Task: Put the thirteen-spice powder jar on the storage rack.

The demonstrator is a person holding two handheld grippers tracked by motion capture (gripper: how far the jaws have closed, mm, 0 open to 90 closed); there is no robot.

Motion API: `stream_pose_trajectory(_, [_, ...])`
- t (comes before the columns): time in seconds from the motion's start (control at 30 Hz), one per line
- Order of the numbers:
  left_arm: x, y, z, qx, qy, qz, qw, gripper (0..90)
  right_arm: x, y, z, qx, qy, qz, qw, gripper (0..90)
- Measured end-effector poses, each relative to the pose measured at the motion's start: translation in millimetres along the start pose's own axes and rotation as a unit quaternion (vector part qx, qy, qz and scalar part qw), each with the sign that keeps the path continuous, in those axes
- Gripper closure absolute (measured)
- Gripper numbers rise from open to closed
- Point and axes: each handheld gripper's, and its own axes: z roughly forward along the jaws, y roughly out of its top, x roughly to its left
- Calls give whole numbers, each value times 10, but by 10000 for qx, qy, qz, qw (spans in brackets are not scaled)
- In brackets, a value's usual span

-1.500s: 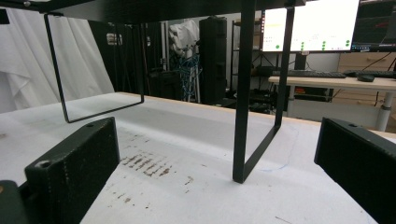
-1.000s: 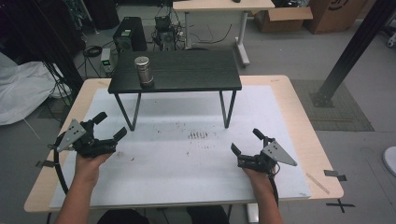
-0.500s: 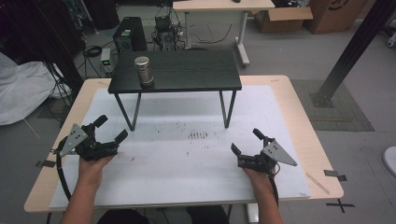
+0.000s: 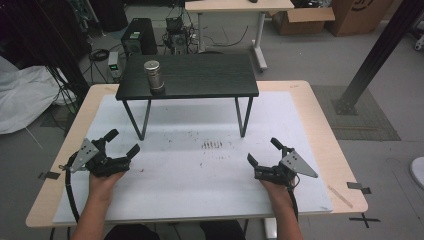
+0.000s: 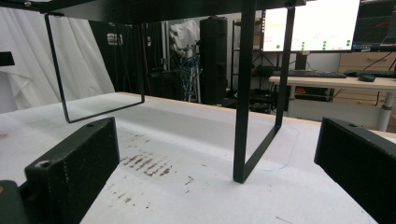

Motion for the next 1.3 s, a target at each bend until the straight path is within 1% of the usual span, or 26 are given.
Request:
stream_pose_trajectory(0.13, [-2, -53, -17, -11, 45, 1, 10000, 3, 0, 0, 1, 5, -1, -7, 10000, 0])
stream_pose_trajectory(0.2, [3, -74, -21, 67, 73, 5, 10000, 3, 1, 0, 1, 5, 0, -10, 10000, 0])
stream_pose_trajectory(0.43, [-12, -157, -39, 141, 74, -1, 9999, 3, 0, 1, 4, 15, -5, -10, 10000, 0])
stream_pose_trajectory(0.57, [-33, -217, -53, 134, 132, 29, 9998, 3, -1, 1, 5, 17, -3, -12, 10000, 0])
stream_pose_trajectory(0.67, [-26, -242, -69, 108, 149, 8, 9998, 3, 0, 2, 5, 23, -5, -20, 10000, 0])
stream_pose_trajectory(0.73, [-26, -253, -79, 107, 166, 33, 9998, 4, 1, 2, 6, 25, -6, -18, 10000, 0])
stream_pose_trajectory(0.93, [-39, -260, -84, 102, 144, 110, 9998, 5, 1, 2, 6, 26, -6, -22, 10000, 0])
stream_pose_trajectory(1.07, [-65, -266, -82, 112, 86, 245, 9996, 2, 2, 1, 5, 23, -7, -22, 10000, 0])
stream_pose_trajectory(1.13, [-93, -267, -76, 146, 91, 399, 9991, 2, 1, 1, 4, 20, -5, -20, 10000, 0])
stream_pose_trajectory(1.2, [-126, -267, -66, 195, 162, 552, 9982, 3, 2, 0, 1, 4, -2, -20, 10000, 0])
stream_pose_trajectory(1.3, [-152, -272, -71, 166, 233, 653, 9975, 3, 2, -1, -1, -2, -6, -5, 10000, 0])
